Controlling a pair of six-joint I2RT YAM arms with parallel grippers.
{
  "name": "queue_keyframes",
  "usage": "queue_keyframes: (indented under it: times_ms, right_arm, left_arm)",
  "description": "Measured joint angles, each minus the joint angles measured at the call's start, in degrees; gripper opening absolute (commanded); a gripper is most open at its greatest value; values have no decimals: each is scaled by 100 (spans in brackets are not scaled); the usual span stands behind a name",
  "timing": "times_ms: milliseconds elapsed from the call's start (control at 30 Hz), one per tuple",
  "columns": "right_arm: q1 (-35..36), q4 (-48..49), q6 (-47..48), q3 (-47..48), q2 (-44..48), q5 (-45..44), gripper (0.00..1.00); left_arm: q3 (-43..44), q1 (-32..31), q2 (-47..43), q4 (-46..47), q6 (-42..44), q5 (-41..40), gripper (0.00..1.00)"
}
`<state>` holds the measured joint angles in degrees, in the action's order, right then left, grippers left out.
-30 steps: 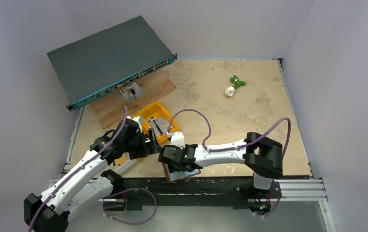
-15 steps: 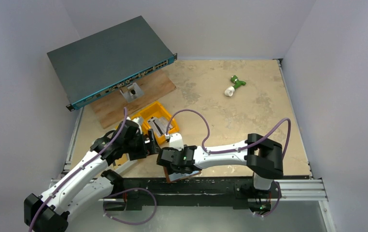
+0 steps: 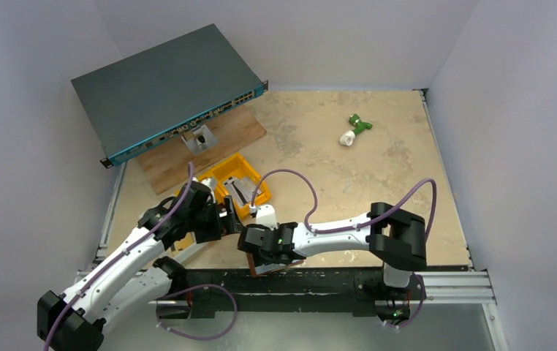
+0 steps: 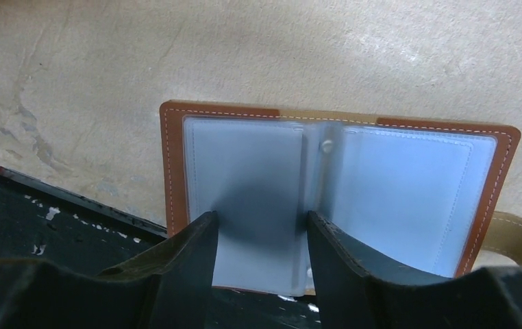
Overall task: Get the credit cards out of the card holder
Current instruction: Remove the credit card from the card holder.
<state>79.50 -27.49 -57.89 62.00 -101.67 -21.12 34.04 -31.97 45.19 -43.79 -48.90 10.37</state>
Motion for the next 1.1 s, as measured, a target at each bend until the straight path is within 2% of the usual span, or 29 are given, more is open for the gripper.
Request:
queue_keyframes:
  times_ms: [167, 333, 700, 900, 1100]
  right_arm:
    - [-83, 369, -68, -199, 57, 116, 27]
    - [-391, 992, -184, -846, 457, 490, 15]
    - [-1062, 2723, -352, -1917, 793, 1814, 3]
    - [-1290, 3379, -481, -2258, 793, 2354, 0]
    - [-1410, 3646, -557, -2411, 791, 2557, 0]
  left_arm:
    - [-11, 0, 116, 7, -2, 11, 89]
    - [-35, 0, 208, 118, -11, 140, 81]
    - [-433, -175, 649, 839, -170, 619, 46]
    - [-531, -595, 1097, 1346, -343, 723, 43]
    - [-654, -846, 1561, 1679, -472, 702, 43]
